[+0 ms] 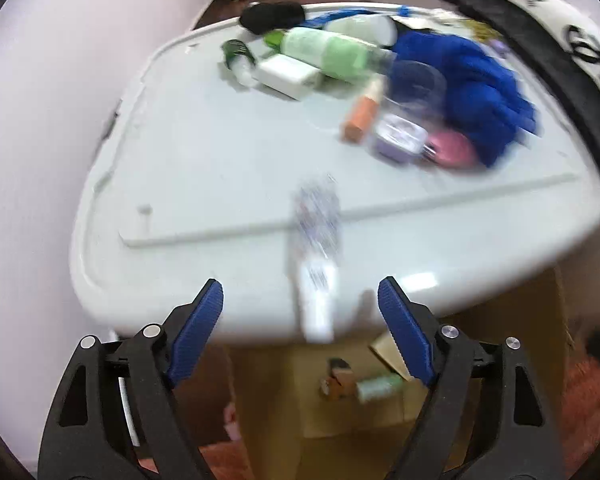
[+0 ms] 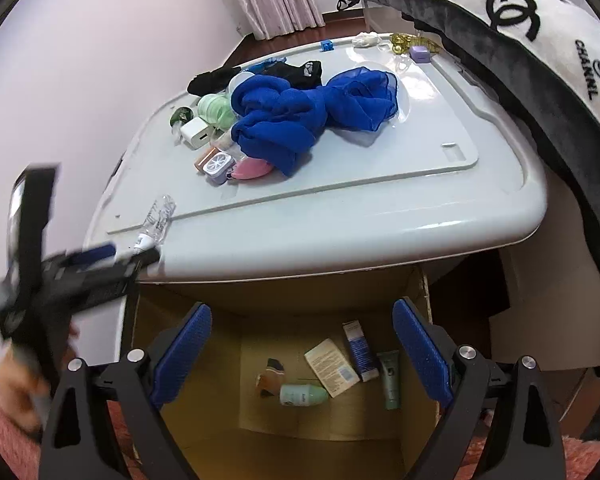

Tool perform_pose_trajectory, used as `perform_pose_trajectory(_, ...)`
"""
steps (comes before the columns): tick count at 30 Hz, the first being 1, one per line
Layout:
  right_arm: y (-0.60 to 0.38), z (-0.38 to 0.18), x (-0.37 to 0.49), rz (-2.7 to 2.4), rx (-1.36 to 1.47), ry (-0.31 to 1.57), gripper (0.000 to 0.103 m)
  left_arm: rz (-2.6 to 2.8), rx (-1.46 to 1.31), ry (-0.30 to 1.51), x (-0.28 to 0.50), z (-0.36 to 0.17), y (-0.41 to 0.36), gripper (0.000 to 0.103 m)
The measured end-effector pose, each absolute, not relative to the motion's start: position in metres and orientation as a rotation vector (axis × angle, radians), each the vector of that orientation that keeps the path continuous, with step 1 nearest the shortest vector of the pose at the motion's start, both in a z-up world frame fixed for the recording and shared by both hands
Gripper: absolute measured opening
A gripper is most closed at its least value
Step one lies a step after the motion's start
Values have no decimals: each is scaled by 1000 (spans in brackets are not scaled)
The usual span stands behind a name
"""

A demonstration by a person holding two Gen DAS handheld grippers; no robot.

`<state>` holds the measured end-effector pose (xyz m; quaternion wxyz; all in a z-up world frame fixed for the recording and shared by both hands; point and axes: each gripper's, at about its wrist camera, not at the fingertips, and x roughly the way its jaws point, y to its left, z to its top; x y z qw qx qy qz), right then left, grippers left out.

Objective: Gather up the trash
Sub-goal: 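Grasp the blue scarf with the right tool while the left tool holds the spray bottle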

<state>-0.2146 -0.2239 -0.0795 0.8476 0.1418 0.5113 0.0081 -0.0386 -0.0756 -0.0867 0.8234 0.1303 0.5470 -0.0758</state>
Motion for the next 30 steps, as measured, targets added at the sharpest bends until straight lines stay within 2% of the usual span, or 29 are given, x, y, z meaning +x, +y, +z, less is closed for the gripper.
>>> perform_pose_trajectory(5,-226,-82,-215,15,293,1082,91,-166,274,1172,-17,-97,-81,78)
perform_pose_trajectory(6,-226,-83,-215,16,294,1082,91,-158,277,1184,-15,-103,-80,72)
perform_pose_trajectory(7,-227,-83,-215,19,294,1082,91,-165,272,1194,-17,-108,-79,60)
perform_pose_trajectory(8,-226,-83,-215,20,294,1084,91,-184,248,1189,-17,-108,-80,54)
perform_pose_trajectory(10,-225,-84,-215,20,291,1087,90,-221,215,1202,-16,-107,-80,24)
perform_pose_trajectory(15,-221,-82,-215,9,259,1069,91,-214,185,1196,-21,-103,-76,24)
perform_pose_trajectory(21,-227,-65,-203,-11,276,1020,91,-286,126,1104,-52,-60,-75,24)
perform_pose_trajectory(28,-220,-44,-127,32,295,956,91,-301,120,1031,-57,-37,-73,24)
perform_pose_trajectory(30,-222,-49,-106,76,375,947,96,-305,101,1039,-52,-38,-69,24)
